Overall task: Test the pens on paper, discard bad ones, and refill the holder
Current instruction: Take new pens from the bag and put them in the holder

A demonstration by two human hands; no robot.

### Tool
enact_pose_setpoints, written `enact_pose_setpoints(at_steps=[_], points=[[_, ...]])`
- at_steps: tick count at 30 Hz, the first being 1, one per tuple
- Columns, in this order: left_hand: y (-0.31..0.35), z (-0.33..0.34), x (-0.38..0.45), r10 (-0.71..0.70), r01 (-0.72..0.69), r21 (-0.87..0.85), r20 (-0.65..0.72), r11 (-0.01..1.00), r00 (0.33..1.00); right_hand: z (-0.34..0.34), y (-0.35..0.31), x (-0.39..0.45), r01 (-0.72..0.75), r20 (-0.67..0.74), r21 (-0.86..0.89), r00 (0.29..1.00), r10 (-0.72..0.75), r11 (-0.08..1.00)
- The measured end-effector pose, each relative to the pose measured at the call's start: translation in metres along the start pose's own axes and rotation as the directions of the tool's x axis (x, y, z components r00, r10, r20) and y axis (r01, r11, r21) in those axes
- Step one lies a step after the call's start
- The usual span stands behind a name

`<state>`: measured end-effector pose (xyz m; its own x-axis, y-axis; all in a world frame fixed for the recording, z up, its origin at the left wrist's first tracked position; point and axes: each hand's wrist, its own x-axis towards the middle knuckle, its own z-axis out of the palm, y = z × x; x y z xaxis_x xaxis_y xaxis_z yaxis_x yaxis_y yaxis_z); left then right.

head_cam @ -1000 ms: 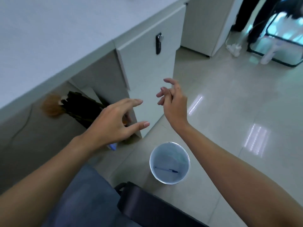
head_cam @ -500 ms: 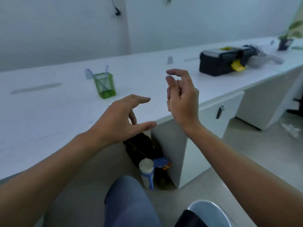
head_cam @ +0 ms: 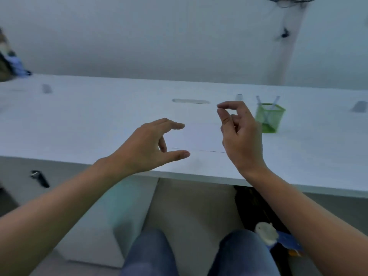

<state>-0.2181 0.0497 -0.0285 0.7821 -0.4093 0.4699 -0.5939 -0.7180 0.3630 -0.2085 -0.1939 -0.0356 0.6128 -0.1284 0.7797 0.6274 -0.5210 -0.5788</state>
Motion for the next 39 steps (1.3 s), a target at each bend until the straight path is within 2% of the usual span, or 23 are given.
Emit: enact_pose_setpoints(at_steps=[6, 11, 14, 18, 24, 31, 36, 39], points=[[-0.076, -0.035, -0.067, -0.202, 0.206, 0.037, -0.083, 0.978, 0.976, 0.088, -0.027, -0.014, -0.009, 0.147, 0.11, 0.989, -0.008, 0.994], [-0.13, -0.059, -0.126, -0.369, 0.374, 0.018, -0.125, 0.927, 0.921, 0.147, -0.048, -0.024, -0.006, 0.237, 0.2, 0.971, -0.042, 0.98], [-0.17, -0.073, -0.157, -0.453, 0.473, 0.085, -0.183, 0.877, 0.873, 0.174, -0.062, -0.026, -0.01, 0.272, 0.27, 0.96, -0.067, 0.963], [-0.219, -0.081, -0.19, -0.54, 0.594, 0.27, -0.253, 0.758, 0.803, 0.2, -0.079, -0.029, -0.02, 0.311, 0.342, 0.946, -0.092, 0.94], [-0.251, -0.081, -0.202, -0.556, 0.635, 0.363, -0.306, 0.682, 0.773, 0.226, -0.092, -0.033, -0.039, 0.334, 0.399, 0.937, -0.106, 0.916], [-0.268, -0.089, -0.2, -0.498, 0.59, 0.393, -0.317, 0.706, 0.807, 0.252, -0.098, -0.036, -0.072, 0.379, 0.418, 0.92, -0.102, 0.905], [-0.268, -0.087, -0.211, -0.492, 0.606, 0.324, -0.371, 0.726, 0.788, 0.269, -0.104, -0.041, -0.06, 0.42, 0.415, 0.898, -0.132, 0.908], [-0.26, -0.092, -0.225, -0.449, 0.574, 0.348, -0.379, 0.741, 0.809, 0.279, -0.11, -0.044, -0.059, 0.434, 0.426, 0.889, -0.146, 0.903]])
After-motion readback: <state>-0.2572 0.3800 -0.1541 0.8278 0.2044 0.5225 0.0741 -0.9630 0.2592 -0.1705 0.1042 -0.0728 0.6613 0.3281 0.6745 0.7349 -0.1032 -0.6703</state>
